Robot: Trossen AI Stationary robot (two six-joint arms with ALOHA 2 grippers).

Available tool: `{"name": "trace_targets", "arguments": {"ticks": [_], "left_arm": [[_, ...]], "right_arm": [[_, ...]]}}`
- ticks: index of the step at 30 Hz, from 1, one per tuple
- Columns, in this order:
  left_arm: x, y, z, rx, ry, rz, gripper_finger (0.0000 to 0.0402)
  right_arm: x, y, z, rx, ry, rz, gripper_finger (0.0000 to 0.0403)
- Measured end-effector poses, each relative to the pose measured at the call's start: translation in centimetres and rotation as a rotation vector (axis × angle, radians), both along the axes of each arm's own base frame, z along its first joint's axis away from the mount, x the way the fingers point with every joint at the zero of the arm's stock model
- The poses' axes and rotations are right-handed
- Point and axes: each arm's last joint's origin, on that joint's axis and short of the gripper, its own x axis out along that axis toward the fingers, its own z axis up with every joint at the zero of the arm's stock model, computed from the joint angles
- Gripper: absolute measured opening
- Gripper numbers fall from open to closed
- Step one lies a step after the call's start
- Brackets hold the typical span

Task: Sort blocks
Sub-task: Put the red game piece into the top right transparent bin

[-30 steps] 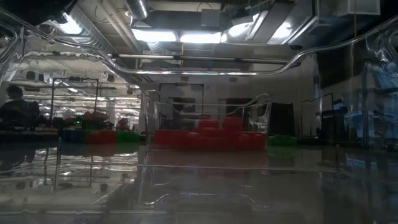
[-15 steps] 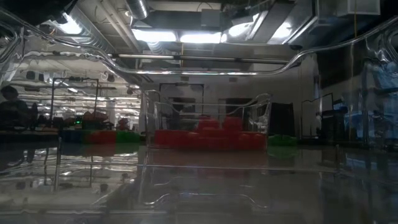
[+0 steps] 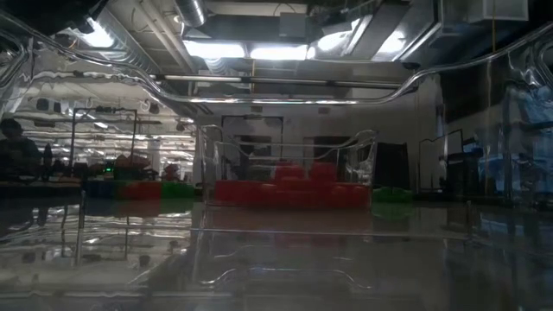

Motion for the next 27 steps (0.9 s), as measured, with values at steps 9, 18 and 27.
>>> {"name": "trace_targets", "arguments": {"ticks": [9,18,27], "left_arm": [[0.0,0.0,0.0,0.0,0.001,0.0,0.0006],[0.0,0.0,0.0,-0.003,0.0,-0.002,0.0006],[0.0,0.0,0.0,-0.003,0.0,-0.002,0.0006]], "right_arm": [[-0.6,-0.8,-3.5,0.004,-0.054,-0.057,0.0342],[-0.8,-1.2,-4.3,-0.013,-0.061,-0.024,0.0235],[-0.7,-1.0,-4.0,-0.014,-0.063,0.051,0.0135]]}}
